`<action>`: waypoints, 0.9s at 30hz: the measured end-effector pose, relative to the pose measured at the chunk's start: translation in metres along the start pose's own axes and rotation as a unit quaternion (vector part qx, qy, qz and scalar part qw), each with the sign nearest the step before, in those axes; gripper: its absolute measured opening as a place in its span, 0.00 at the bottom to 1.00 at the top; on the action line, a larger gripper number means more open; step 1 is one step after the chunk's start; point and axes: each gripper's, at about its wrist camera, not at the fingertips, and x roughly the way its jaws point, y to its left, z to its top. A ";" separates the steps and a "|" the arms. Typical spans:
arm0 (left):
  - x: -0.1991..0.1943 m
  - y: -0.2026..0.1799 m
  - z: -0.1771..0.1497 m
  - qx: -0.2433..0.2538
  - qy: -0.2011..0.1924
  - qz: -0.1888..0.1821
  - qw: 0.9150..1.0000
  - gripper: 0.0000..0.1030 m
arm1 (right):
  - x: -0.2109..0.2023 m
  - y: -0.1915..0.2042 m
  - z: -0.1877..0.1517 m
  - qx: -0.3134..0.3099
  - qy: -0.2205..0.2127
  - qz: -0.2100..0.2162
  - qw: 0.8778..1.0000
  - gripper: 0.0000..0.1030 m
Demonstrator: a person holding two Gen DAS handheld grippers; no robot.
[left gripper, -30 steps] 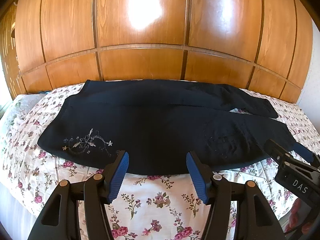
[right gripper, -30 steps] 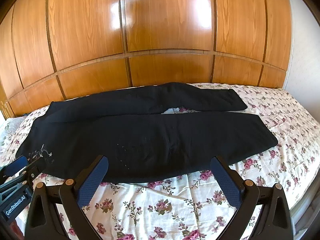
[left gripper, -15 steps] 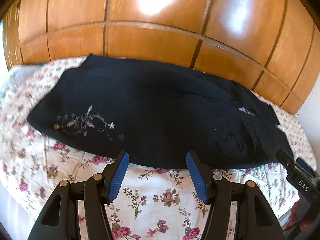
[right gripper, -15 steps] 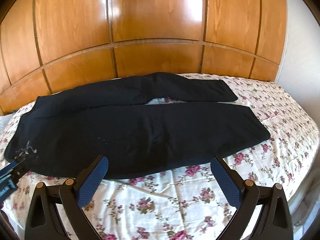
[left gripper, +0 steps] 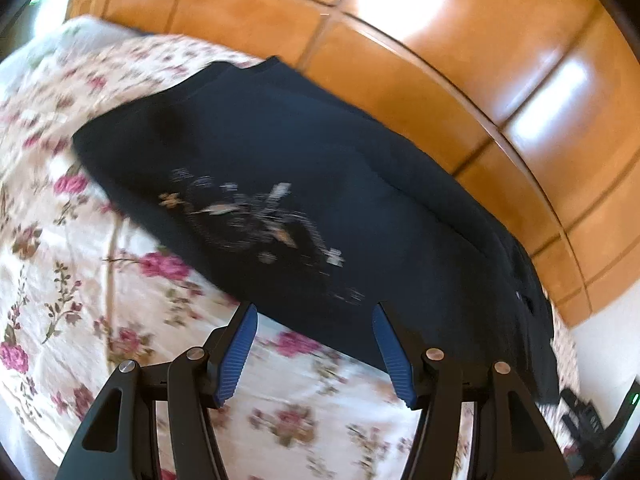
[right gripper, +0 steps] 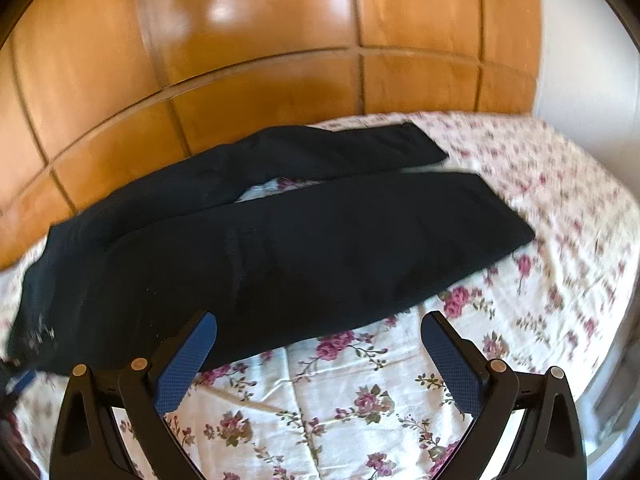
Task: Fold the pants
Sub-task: 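Grasp the embroidered waistband corner with the left tool while the right tool grasps the other waistband corner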
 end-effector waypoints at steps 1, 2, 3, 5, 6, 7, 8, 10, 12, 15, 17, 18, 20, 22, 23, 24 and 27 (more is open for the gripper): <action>0.002 0.007 0.002 -0.009 -0.002 0.004 1.000 0.59 | 0.003 -0.004 0.000 0.006 0.004 -0.002 1.000 1.00; 0.004 0.015 0.004 -0.016 -0.005 0.007 1.000 0.59 | 0.008 -0.010 0.001 0.015 0.010 -0.003 1.000 1.00; 0.005 0.021 0.005 -0.022 -0.011 0.007 1.000 0.59 | 0.010 -0.015 0.002 0.023 0.012 -0.003 1.000 0.99; 0.003 0.033 0.009 -0.034 -0.025 -0.003 0.999 0.59 | 0.015 -0.030 0.002 0.055 0.019 0.009 0.998 0.97; 0.002 0.037 0.010 -0.039 -0.031 -0.005 0.999 0.59 | 0.019 -0.042 0.002 0.081 0.024 0.020 0.996 0.94; 0.001 0.040 0.011 -0.043 -0.036 -0.006 0.998 0.59 | 0.022 -0.054 0.001 0.111 0.029 0.034 0.993 0.90; 0.000 0.044 0.012 -0.050 -0.043 -0.008 0.998 0.59 | 0.025 -0.064 0.000 0.140 0.035 0.046 0.988 0.89; -0.001 0.057 0.014 -0.068 -0.057 -0.016 0.996 0.59 | 0.031 -0.084 -0.004 0.193 0.042 0.074 0.977 0.84; 0.000 0.063 0.016 -0.081 -0.060 -0.027 0.995 0.59 | 0.034 -0.100 -0.007 0.234 0.038 0.104 0.966 0.81; 0.000 0.068 0.015 -0.089 -0.065 -0.046 0.993 0.59 | 0.035 -0.108 -0.006 0.245 0.024 0.123 0.961 0.77; -0.002 0.069 0.007 -0.091 -0.070 -0.057 0.992 0.59 | 0.038 -0.113 -0.007 0.260 0.019 0.135 0.956 0.76; -0.004 0.069 0.011 -0.094 -0.073 -0.063 0.991 0.59 | 0.040 -0.117 -0.009 0.275 0.012 0.145 0.950 0.75; -0.003 0.073 0.014 -0.099 -0.082 -0.071 0.989 0.59 | 0.045 -0.124 -0.005 0.293 0.001 0.161 0.942 0.73; 0.000 0.076 0.018 -0.109 -0.090 -0.075 0.987 0.59 | 0.049 -0.131 -0.004 0.307 -0.007 0.176 0.935 0.65; 0.003 0.077 0.021 -0.115 -0.092 -0.070 0.987 0.53 | 0.051 -0.136 -0.004 0.314 -0.009 0.182 0.932 0.62; 0.005 0.079 0.024 -0.125 -0.090 -0.063 0.986 0.48 | 0.057 -0.141 -0.003 0.322 -0.007 0.183 0.929 0.52; 0.011 0.083 0.034 -0.152 -0.088 -0.070 0.982 0.48 | 0.071 -0.151 -0.002 0.348 0.002 0.202 0.915 0.29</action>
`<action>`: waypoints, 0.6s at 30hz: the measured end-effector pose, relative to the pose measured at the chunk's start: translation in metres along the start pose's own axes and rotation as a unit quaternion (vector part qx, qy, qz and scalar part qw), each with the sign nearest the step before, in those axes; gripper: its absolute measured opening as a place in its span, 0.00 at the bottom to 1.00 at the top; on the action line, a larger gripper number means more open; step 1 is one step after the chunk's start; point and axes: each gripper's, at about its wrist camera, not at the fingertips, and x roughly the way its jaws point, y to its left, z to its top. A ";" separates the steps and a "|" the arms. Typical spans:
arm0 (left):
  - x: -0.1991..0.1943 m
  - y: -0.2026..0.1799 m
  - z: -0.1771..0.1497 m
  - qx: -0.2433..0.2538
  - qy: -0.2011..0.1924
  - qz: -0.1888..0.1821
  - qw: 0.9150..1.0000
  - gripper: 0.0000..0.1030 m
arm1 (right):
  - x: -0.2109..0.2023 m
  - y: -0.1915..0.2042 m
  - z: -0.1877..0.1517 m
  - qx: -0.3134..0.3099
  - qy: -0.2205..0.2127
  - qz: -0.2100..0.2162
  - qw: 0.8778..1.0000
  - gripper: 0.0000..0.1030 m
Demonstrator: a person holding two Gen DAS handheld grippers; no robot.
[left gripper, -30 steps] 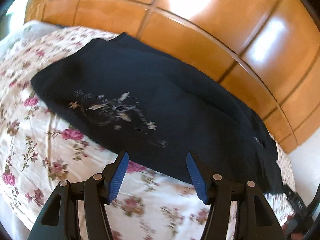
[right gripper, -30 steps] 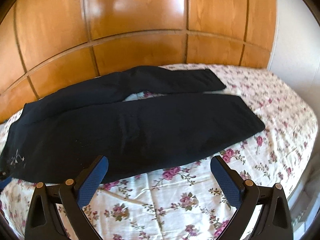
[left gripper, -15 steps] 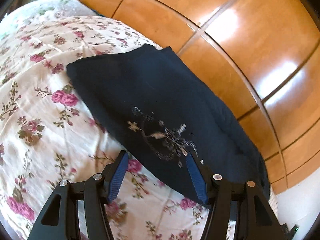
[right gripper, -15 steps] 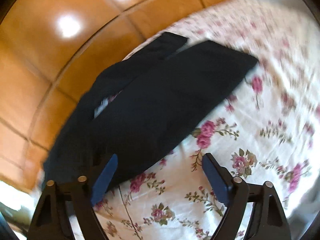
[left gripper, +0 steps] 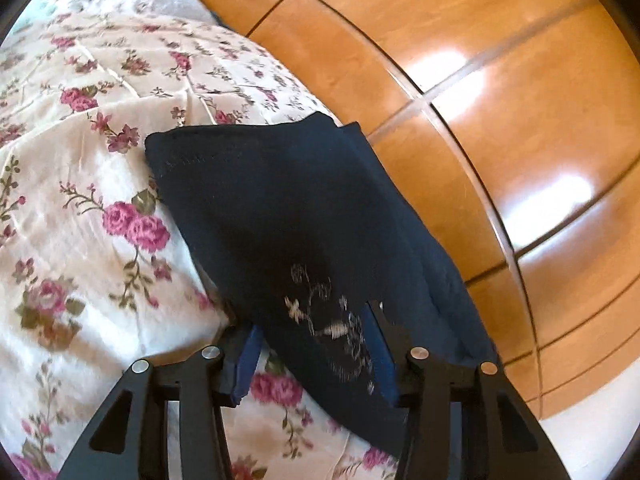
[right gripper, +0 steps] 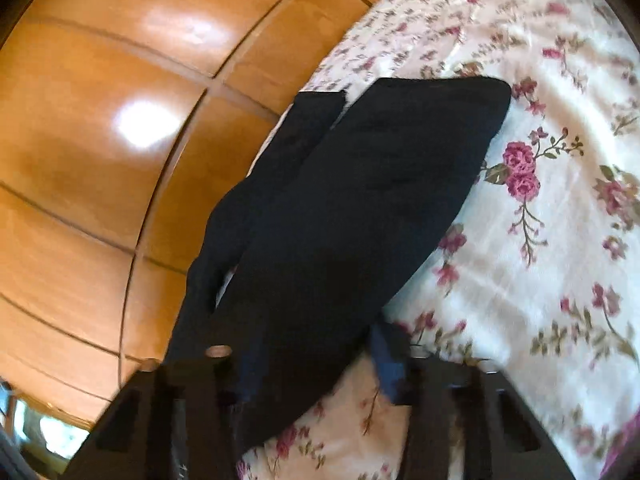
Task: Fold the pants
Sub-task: 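Grasp the embroidered waistband corner with the left tool while the right tool grasps the other waistband corner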
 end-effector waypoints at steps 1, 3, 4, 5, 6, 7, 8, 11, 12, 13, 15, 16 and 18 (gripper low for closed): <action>0.002 0.000 0.002 -0.003 0.002 0.000 1.000 0.48 | 0.001 -0.003 0.002 0.005 0.003 0.005 1.000 0.22; 0.004 -0.001 0.004 0.004 0.007 0.003 1.000 0.48 | 0.002 -0.010 0.007 0.015 0.017 0.022 0.999 0.14; 0.005 -0.003 0.005 0.009 0.008 0.005 1.000 0.48 | 0.003 -0.013 0.008 0.015 0.023 0.027 0.999 0.10; 0.008 -0.003 0.006 0.010 0.008 0.006 1.000 0.48 | 0.004 -0.014 0.009 0.014 0.027 0.032 0.999 0.10; 0.009 -0.004 0.007 0.010 0.006 0.007 1.000 0.48 | 0.003 -0.014 0.009 0.012 0.031 0.036 0.999 0.09; 0.011 -0.005 0.008 0.009 0.004 0.009 1.000 0.47 | 0.003 -0.013 0.009 0.007 0.034 0.034 0.999 0.09; 0.011 -0.006 0.007 0.011 0.003 0.013 1.000 0.44 | 0.003 -0.012 0.008 0.002 0.035 0.030 0.999 0.08; 0.017 -0.011 0.008 0.042 0.010 0.055 0.998 0.20 | 0.006 -0.004 0.010 -0.016 0.037 0.017 0.999 0.08; 0.020 -0.012 0.011 0.047 0.014 0.060 0.997 0.20 | 0.009 -0.006 0.009 -0.022 0.036 0.011 0.999 0.07; 0.022 -0.011 0.014 0.048 0.020 0.060 0.997 0.18 | 0.010 -0.007 0.008 -0.027 0.035 0.007 0.999 0.06; 0.021 -0.007 0.019 0.046 0.035 0.052 0.997 0.09 | 0.010 -0.005 0.006 -0.050 0.030 -0.007 0.998 0.06; 0.017 -0.005 0.021 0.041 0.038 0.042 0.998 0.08 | 0.012 -0.003 0.005 -0.058 0.028 -0.012 0.998 0.07; 0.009 -0.005 0.023 0.043 0.035 0.038 0.998 0.07 | 0.009 0.001 0.003 -0.080 0.017 -0.021 0.996 0.07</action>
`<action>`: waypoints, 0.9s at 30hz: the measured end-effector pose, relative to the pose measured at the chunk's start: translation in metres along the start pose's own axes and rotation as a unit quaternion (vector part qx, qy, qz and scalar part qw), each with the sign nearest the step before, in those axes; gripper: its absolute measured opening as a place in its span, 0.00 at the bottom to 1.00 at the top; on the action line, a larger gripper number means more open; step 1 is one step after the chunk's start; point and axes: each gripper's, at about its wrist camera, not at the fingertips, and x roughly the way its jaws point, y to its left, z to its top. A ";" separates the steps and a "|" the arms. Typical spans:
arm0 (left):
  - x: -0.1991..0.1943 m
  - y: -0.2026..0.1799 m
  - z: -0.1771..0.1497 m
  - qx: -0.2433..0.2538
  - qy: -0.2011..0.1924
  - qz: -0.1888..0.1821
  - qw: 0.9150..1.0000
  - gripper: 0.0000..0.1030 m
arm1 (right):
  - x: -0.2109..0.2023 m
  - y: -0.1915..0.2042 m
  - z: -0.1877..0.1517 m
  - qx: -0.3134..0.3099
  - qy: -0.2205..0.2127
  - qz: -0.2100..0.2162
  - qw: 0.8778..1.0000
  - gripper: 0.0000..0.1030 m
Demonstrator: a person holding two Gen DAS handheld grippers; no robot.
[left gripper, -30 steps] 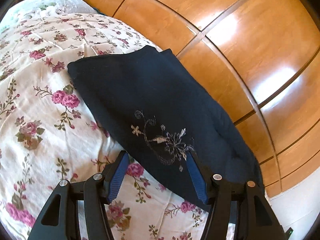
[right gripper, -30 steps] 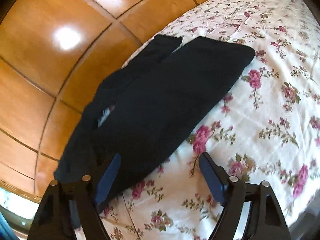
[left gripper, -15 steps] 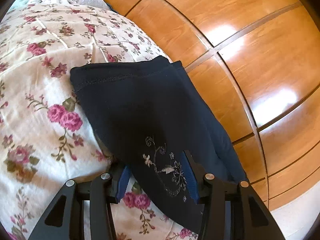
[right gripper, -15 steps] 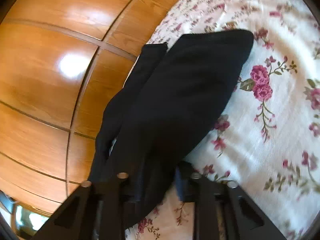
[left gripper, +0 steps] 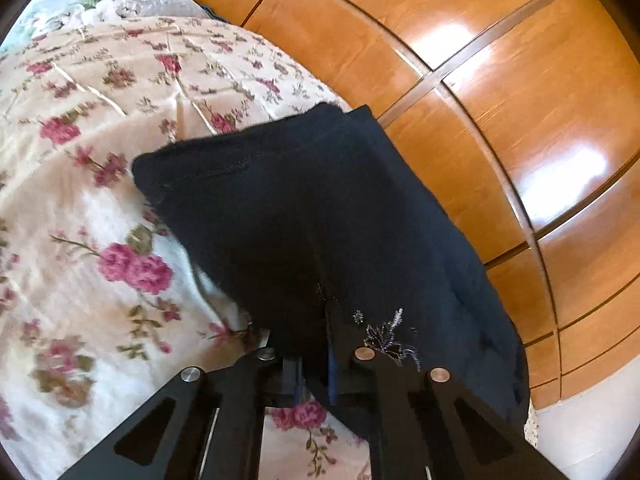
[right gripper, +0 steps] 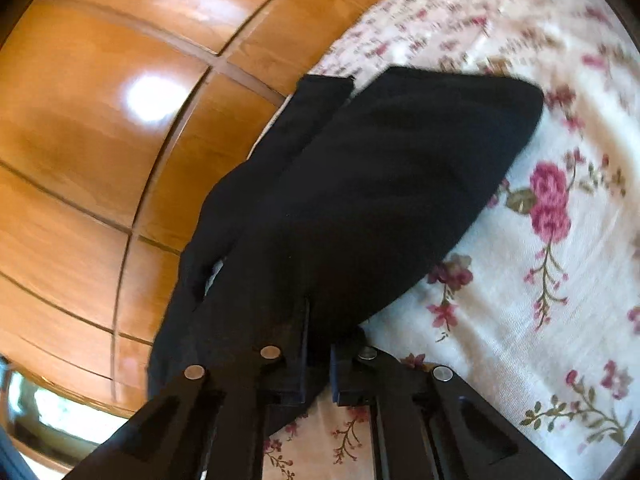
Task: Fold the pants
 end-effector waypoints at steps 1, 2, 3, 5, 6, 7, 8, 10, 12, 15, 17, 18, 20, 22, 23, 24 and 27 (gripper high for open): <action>-0.005 -0.001 0.001 0.005 -0.003 -0.002 1.000 0.07 | -0.003 0.002 -0.001 -0.011 -0.009 -0.004 1.000 0.07; -0.012 -0.004 0.001 0.012 -0.007 -0.006 1.000 0.06 | -0.007 0.002 -0.001 -0.017 -0.015 -0.005 1.000 0.07; -0.019 -0.007 0.000 0.020 -0.011 -0.010 1.000 0.06 | -0.011 0.004 -0.002 -0.024 -0.024 -0.005 0.999 0.07; -0.032 -0.014 0.000 0.034 -0.018 -0.019 0.999 0.06 | -0.020 0.008 -0.002 -0.032 -0.031 -0.005 0.999 0.07; -0.040 -0.018 -0.003 0.038 -0.022 -0.023 0.999 0.06 | -0.025 0.010 -0.002 -0.037 -0.035 -0.007 0.999 0.07; -0.045 -0.019 -0.006 0.040 -0.025 -0.025 0.999 0.06 | -0.030 0.012 -0.003 -0.040 -0.037 -0.008 0.998 0.07; -0.052 -0.020 -0.006 0.040 -0.026 -0.027 0.998 0.06 | -0.035 0.013 -0.003 -0.042 -0.038 -0.009 0.998 0.07; -0.066 -0.015 -0.010 0.034 -0.024 -0.032 0.999 0.06 | -0.046 0.013 -0.005 -0.044 -0.040 -0.010 0.998 0.07; -0.076 -0.009 -0.016 0.026 -0.020 -0.035 0.999 0.06 | -0.055 0.011 -0.008 -0.046 -0.037 -0.011 0.998 0.07; -0.089 0.006 -0.028 0.013 -0.007 -0.028 0.999 0.06 | -0.069 0.005 -0.015 -0.054 -0.025 -0.019 0.998 0.07; -0.097 0.015 -0.037 0.007 0.001 -0.025 1.000 0.06 | -0.077 0.000 -0.022 -0.057 -0.019 -0.025 0.998 0.07; -0.101 0.020 -0.043 0.003 0.006 -0.021 1.000 0.06 | -0.080 -0.004 -0.026 -0.056 -0.015 -0.028 0.998 0.07; -0.102 0.026 -0.050 -0.003 0.012 -0.016 1.000 0.06 | -0.084 -0.012 -0.033 -0.054 -0.009 -0.034 0.998 0.07; -0.099 0.030 -0.055 0.002 0.020 -0.007 1.000 0.06 | -0.083 -0.021 -0.039 -0.054 -0.002 -0.047 0.997 0.07; -0.093 0.032 -0.057 0.008 0.026 0.003 1.000 0.07 | -0.082 -0.027 -0.040 -0.049 0.004 -0.051 0.997 0.07; -0.089 0.032 -0.060 0.014 0.033 0.015 0.999 0.07 | -0.078 -0.032 -0.041 -0.036 0.010 -0.054 0.998 0.07; -0.088 0.026 -0.064 0.045 0.033 0.044 0.997 0.21 | -0.077 -0.033 -0.042 -0.033 0.007 -0.064 0.997 0.09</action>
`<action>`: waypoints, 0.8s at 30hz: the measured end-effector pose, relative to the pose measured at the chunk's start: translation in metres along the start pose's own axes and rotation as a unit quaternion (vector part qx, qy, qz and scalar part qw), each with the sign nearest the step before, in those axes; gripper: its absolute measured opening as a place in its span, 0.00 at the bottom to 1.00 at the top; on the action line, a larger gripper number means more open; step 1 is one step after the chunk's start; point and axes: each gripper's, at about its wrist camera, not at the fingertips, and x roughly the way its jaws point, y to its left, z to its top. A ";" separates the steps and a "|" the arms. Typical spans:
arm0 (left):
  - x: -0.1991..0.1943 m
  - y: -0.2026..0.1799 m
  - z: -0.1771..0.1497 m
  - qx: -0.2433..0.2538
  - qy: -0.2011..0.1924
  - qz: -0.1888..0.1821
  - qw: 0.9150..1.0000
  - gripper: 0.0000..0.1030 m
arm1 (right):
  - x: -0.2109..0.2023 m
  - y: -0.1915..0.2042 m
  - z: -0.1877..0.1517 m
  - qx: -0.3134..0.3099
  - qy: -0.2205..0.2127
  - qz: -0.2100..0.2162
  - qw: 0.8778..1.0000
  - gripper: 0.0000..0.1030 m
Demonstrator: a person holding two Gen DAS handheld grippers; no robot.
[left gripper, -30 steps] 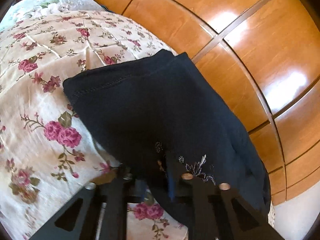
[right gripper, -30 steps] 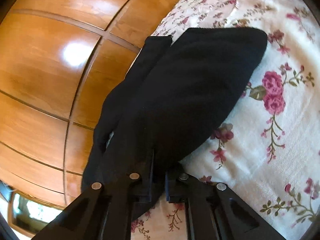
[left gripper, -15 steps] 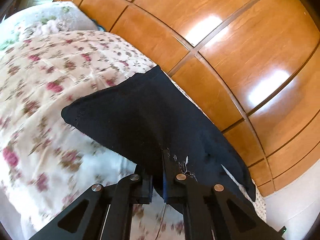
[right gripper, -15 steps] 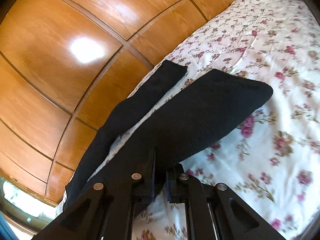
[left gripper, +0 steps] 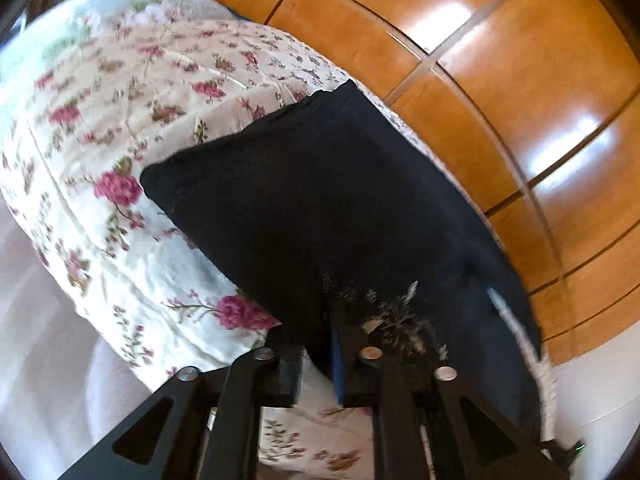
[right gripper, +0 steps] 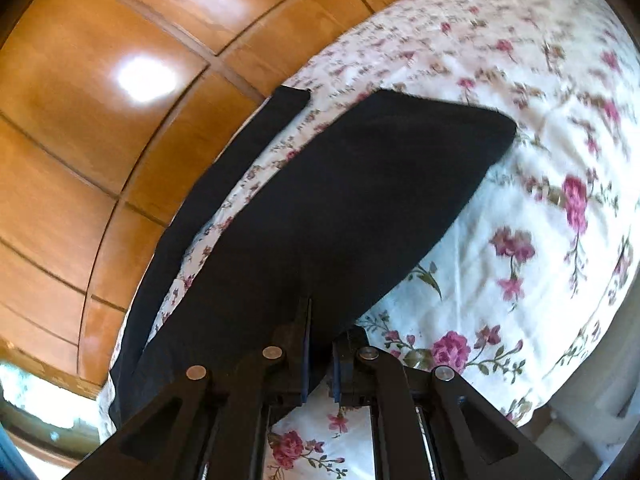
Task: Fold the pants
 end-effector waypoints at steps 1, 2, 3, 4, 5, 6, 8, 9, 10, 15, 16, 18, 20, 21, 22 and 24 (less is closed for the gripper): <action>-0.003 -0.002 0.000 0.007 -0.006 0.006 1.000 0.23 | -0.003 0.003 0.001 -0.010 -0.005 -0.013 1.000 0.16; -0.008 -0.003 0.002 0.010 -0.014 0.011 1.000 0.25 | -0.008 0.008 0.002 -0.027 -0.017 -0.038 0.999 0.20; -0.017 -0.001 0.003 0.008 -0.028 0.015 0.999 0.26 | -0.012 0.012 0.003 -0.040 -0.032 -0.059 0.997 0.27; -0.026 0.003 0.005 0.000 -0.044 0.017 0.999 0.27 | -0.020 0.014 0.004 -0.054 -0.055 -0.090 0.993 0.35; -0.036 0.008 0.008 -0.014 -0.064 0.023 0.998 0.27 | -0.031 0.017 0.006 -0.065 -0.088 -0.125 0.986 0.37; -0.045 0.012 0.010 -0.026 -0.084 0.030 0.996 0.27 | -0.041 0.020 0.008 -0.072 -0.120 -0.146 0.979 0.38; -0.064 0.021 0.018 -0.050 -0.131 0.045 0.989 0.32 | -0.052 0.031 0.011 -0.099 -0.156 -0.156 0.970 0.42; -0.070 0.023 0.023 -0.057 -0.148 0.046 0.986 0.36 | -0.055 0.043 0.012 -0.127 -0.168 -0.156 0.965 0.42; -0.072 0.023 0.031 -0.058 -0.155 0.044 0.985 0.38 | -0.055 0.052 0.012 -0.146 -0.170 -0.153 0.963 0.42; -0.050 0.008 0.071 -0.040 -0.122 0.022 0.991 0.45 | -0.010 0.109 0.003 -0.231 -0.121 -0.106 0.960 0.43; -0.042 -0.003 0.080 -0.031 -0.112 0.021 0.993 0.45 | 0.001 0.117 0.000 -0.238 -0.106 -0.099 0.960 0.43; -0.021 -0.024 0.094 -0.002 -0.090 0.012 0.996 0.45 | 0.029 0.135 -0.008 -0.251 -0.074 -0.079 0.962 0.43; 0.000 -0.045 0.102 0.026 -0.074 0.004 0.997 0.45 | 0.054 0.153 -0.020 -0.269 -0.048 -0.067 0.960 0.43; 0.010 -0.055 0.108 0.039 -0.068 0.006 0.997 0.45 | 0.066 0.165 -0.026 -0.281 -0.037 -0.062 0.957 0.43; 0.022 -0.065 0.112 0.050 -0.063 0.009 0.997 0.45 | 0.079 0.175 -0.033 -0.294 -0.030 -0.057 0.953 0.43; 0.043 -0.080 0.119 0.068 -0.055 0.023 0.996 0.45 | 0.098 0.192 -0.043 -0.321 -0.021 -0.059 0.945 0.43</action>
